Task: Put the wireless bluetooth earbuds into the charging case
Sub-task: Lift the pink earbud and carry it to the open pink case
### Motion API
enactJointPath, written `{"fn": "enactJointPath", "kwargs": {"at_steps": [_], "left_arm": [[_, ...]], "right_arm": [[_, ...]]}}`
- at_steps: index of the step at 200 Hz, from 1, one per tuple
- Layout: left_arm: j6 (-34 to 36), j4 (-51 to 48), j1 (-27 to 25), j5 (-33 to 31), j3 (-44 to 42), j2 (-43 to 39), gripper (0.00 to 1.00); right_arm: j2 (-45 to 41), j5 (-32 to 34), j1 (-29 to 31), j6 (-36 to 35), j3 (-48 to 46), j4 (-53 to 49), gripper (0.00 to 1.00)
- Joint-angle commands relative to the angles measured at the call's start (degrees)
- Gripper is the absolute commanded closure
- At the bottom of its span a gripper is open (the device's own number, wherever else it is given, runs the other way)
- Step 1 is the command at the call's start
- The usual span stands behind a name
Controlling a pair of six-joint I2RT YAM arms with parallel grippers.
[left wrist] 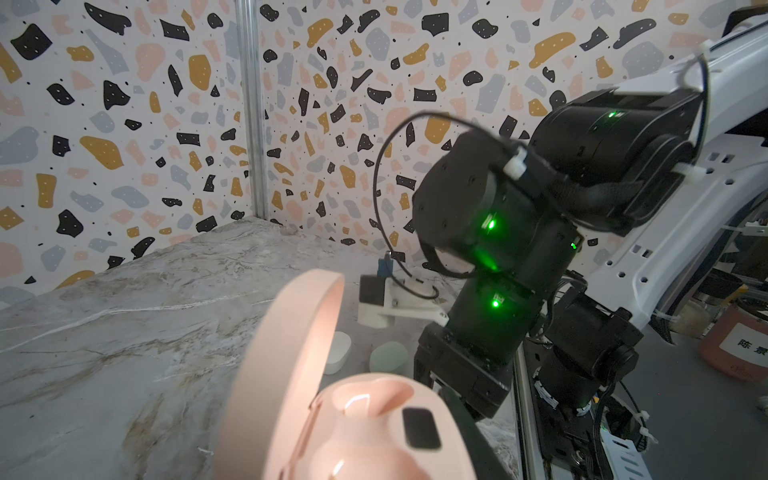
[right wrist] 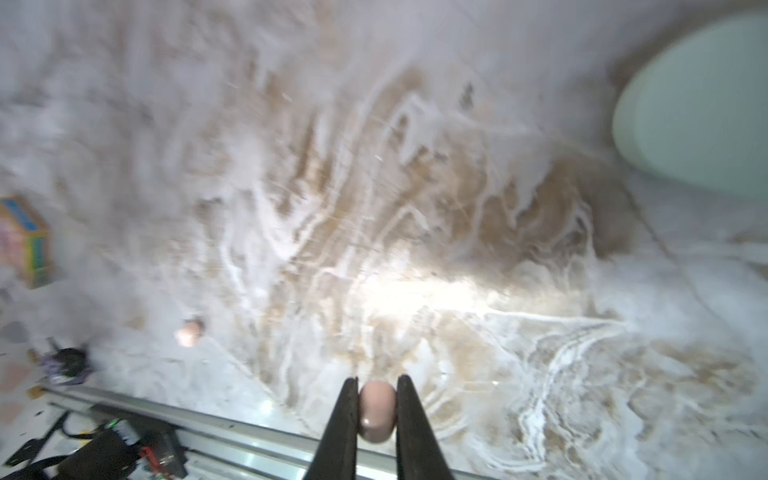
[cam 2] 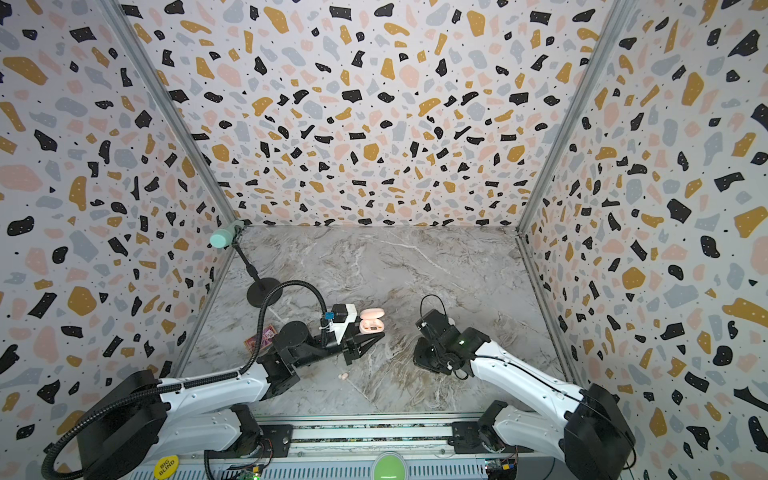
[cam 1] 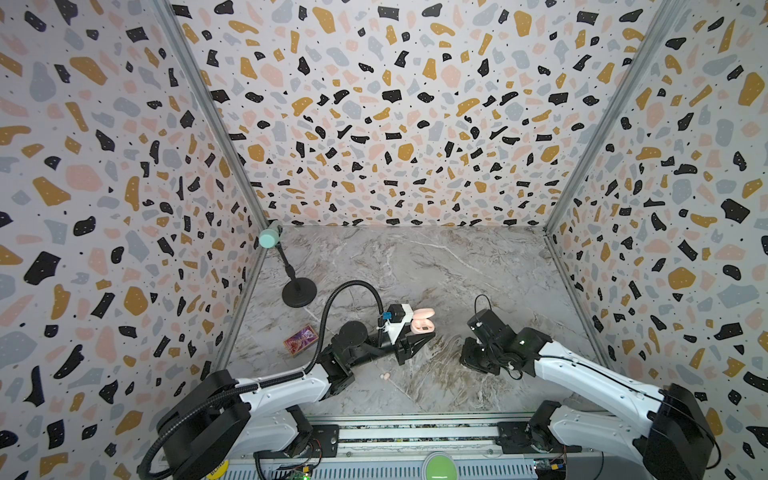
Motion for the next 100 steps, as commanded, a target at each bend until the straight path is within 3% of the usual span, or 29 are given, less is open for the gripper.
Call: {"fn": "enactJointPath", "kwargs": {"at_steps": [1, 50, 100], "left_arm": [[0.78, 5.95, 0.48, 1.93, 2.86, 1.69, 0.94], [-0.46, 9.47, 0.59, 5.91, 5.93, 5.35, 0.94], [-1.82, 11.15, 0.73, 9.04, 8.33, 7.48, 0.93]], "right_arm": [[-4.61, -1.83, -2.36, -8.59, 5.11, 2.58, 0.91], [-9.06, -9.99, -6.78, -24.53, 14.4, 0.12, 0.91], [-9.13, -24.28, -10.32, -32.3, 21.4, 0.42, 0.91]]}}
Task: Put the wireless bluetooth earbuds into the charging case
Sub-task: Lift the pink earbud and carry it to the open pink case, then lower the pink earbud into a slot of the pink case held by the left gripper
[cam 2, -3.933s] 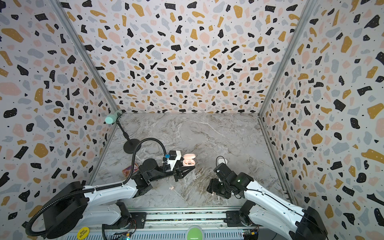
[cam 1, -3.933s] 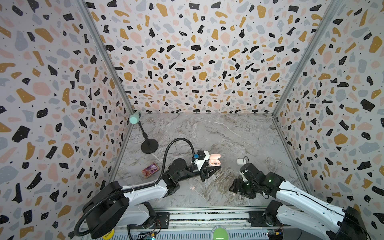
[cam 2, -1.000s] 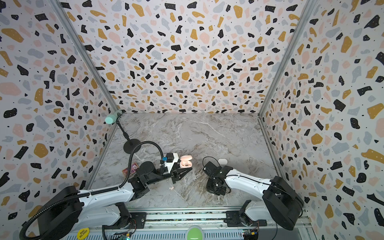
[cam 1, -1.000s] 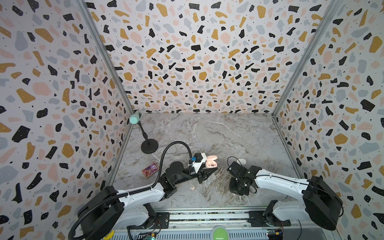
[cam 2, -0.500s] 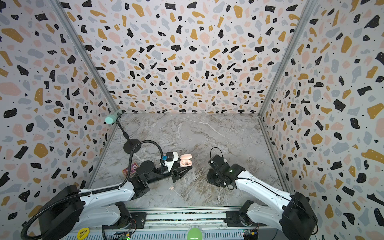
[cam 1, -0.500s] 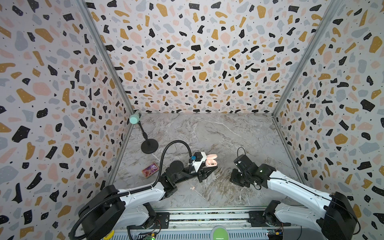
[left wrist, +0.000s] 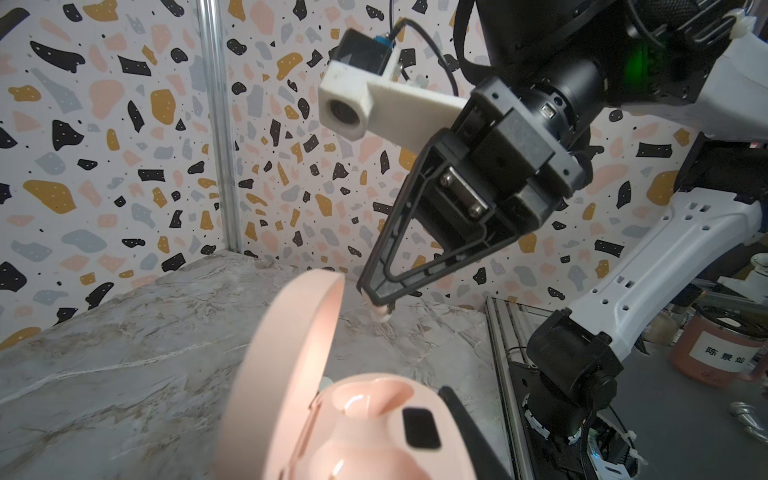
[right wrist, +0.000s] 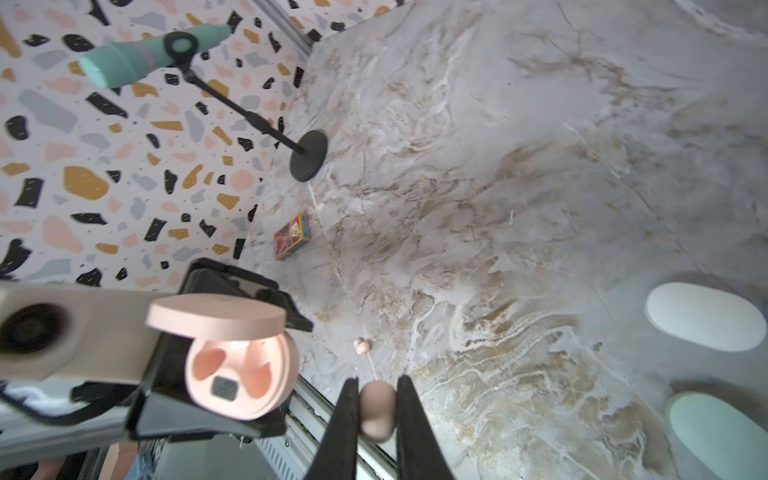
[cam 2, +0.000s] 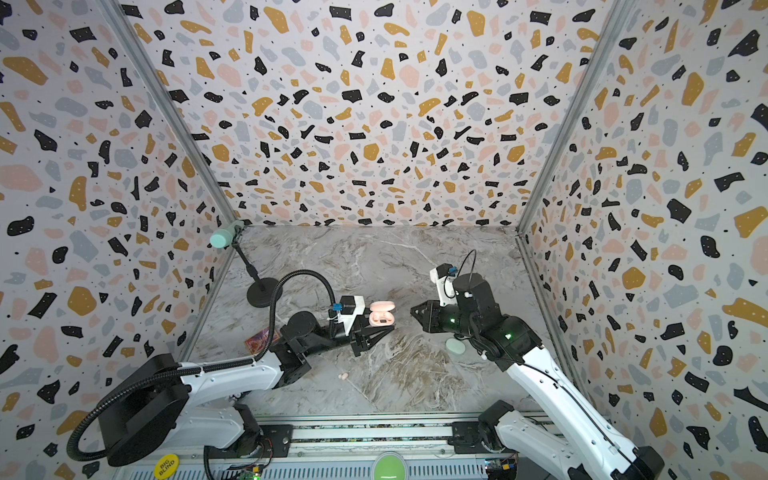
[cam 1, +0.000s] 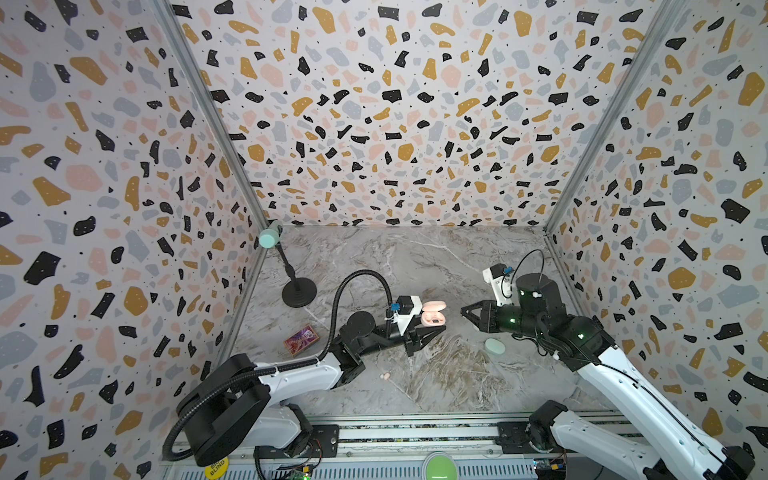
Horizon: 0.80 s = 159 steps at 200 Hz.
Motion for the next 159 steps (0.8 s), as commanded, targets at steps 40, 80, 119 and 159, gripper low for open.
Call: {"fn": "enactJointPath", "kwargs": {"at_steps": [40, 80, 119, 159], "left_arm": [[-0.61, 4.49, 0.45, 4.64, 4.09, 1.2, 0.93], [-0.53, 4.09, 0.62, 5.8, 4.99, 1.65, 0.93], [-1.12, 4.23, 0.62, 7.27, 4.93, 1.99, 0.93], [-2.38, 5.37, 0.59, 8.53, 5.17, 2.26, 0.93]], "right_arm": [[1.28, -17.39, -0.57, -8.19, 4.17, 0.63, 0.91], [1.73, -19.06, 0.3, -8.35, 4.5, 1.47, 0.91], [2.67, -20.38, 0.45, -8.28, 5.02, 2.75, 0.91], [3.97, -20.44, 1.66, -8.55, 5.15, 3.02, 0.91]]}}
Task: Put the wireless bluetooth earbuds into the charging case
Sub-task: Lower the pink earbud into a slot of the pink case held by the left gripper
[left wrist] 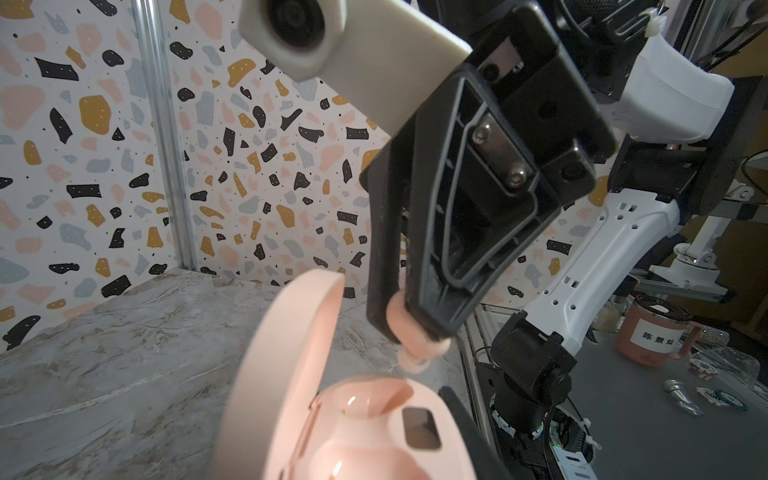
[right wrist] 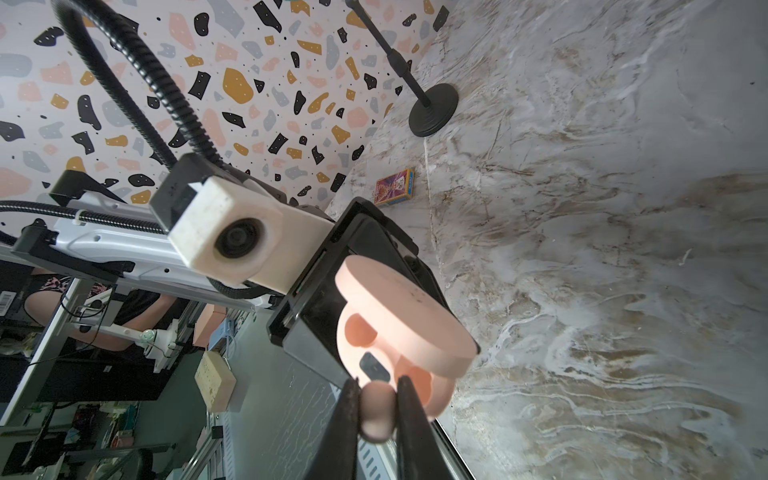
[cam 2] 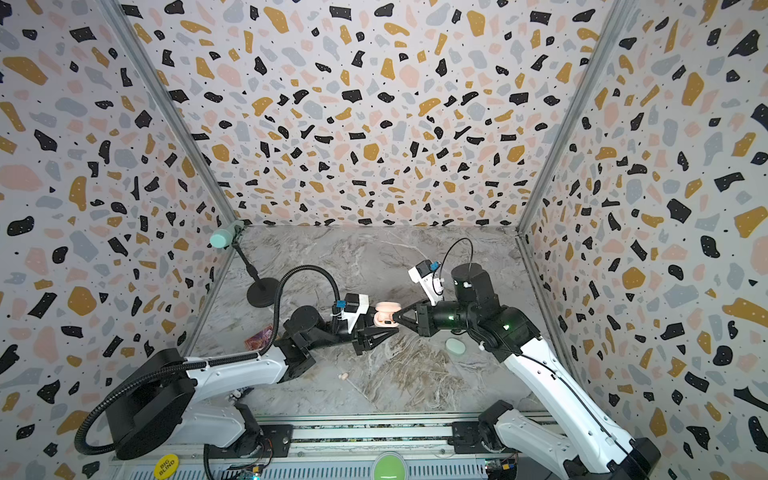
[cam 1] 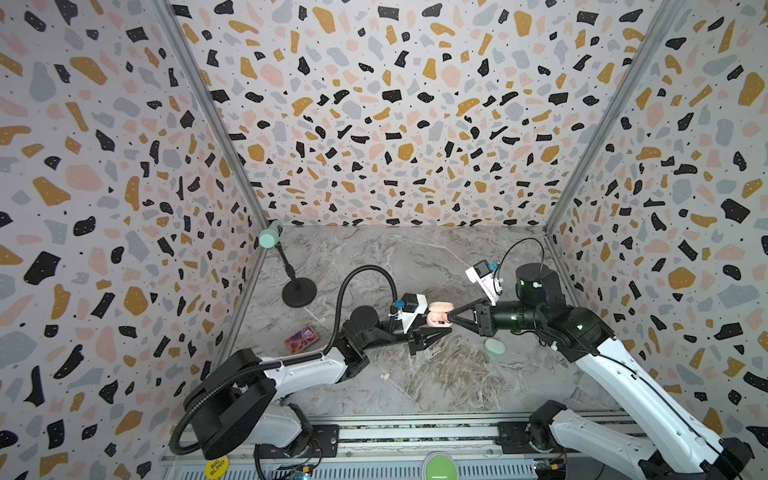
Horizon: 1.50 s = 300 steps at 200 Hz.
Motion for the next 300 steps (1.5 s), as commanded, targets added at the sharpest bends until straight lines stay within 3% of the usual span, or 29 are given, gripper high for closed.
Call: {"fn": "enactJointPath", "kwargs": {"at_steps": [1, 94, 160, 300], "left_arm": [[-1.17, 4.75, 0.25, 2.14, 2.2, 0.16, 0.93], [-3.82, 7.75, 0.26, 4.08, 1.06, -0.39, 0.92], [-4.52, 8.73, 0.24, 4.0, 0.72, 0.29, 0.92], [-7.26, 13.38, -0.44, 3.0, -1.37, 1.84, 0.93]], "right_arm": [[0.26, -1.13, 0.77, -1.06, 1.91, 1.54, 0.91], [1.85, -0.32, 0.94, -2.3, 2.58, -0.15, 0.89], [2.78, 1.22, 1.61, -2.1, 4.97, -1.48, 0.7], [5.22, 11.06, 3.35, -3.92, 11.42, -8.22, 0.57]]}}
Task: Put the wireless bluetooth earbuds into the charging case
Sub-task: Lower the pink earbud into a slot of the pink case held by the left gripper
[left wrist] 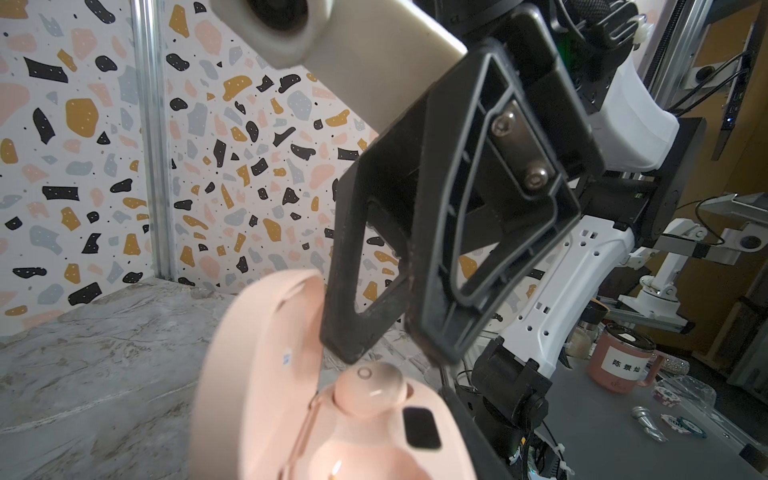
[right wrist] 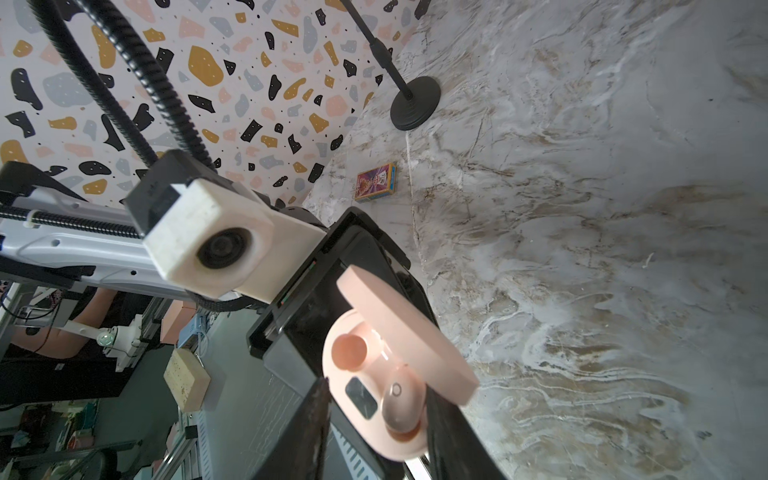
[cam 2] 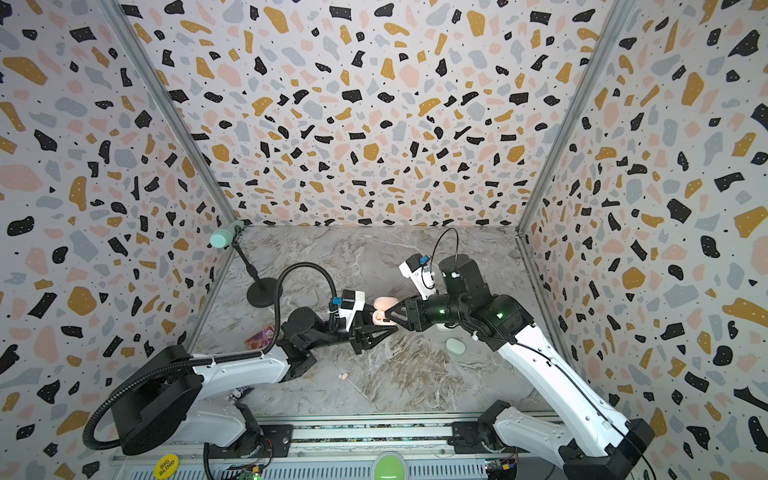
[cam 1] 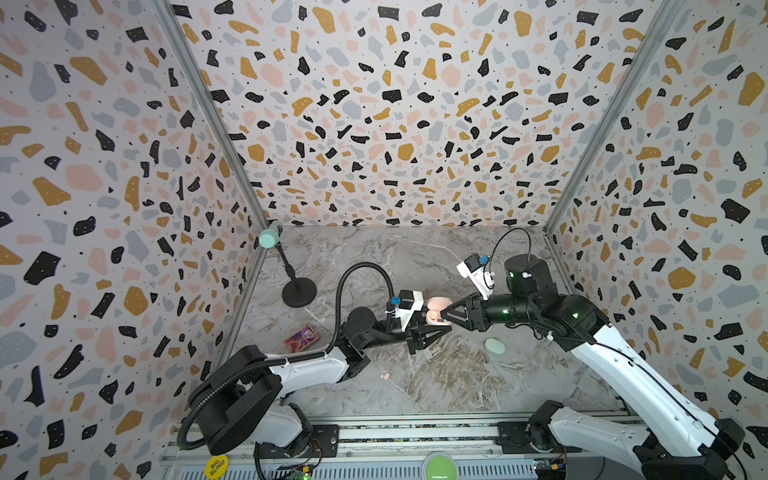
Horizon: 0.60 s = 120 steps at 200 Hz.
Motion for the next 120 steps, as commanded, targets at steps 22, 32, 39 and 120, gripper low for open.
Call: {"fn": "enactJointPath", "kwargs": {"at_steps": [22, 32, 39, 120], "left_arm": [[-0.46, 6.17, -0.44, 0.73, -0.81, 0.07, 0.93], [-0.28, 5.99, -0.44, 0.21, -0.95, -0.09, 0.93], [-0.05, 5.9, -0.38, -0.14, -1.07, -0.03, 0.93], [-2.85, 9.6, 5.03, -3.02, -3.25, 0.56, 0.94]], "right_arm": [[0.16, 2.32, 0.11, -0.9, 3.41, -0.83, 0.56], [0.14, 1.53, 0.43, -0.9, 3.63, -0.75, 0.56], [0.15, 1.21, 0.71, -0.92, 3.72, -0.95, 0.56], [-1.91, 3.3, 7.89, 1.8, 2.22, 0.21, 0.43]]}}
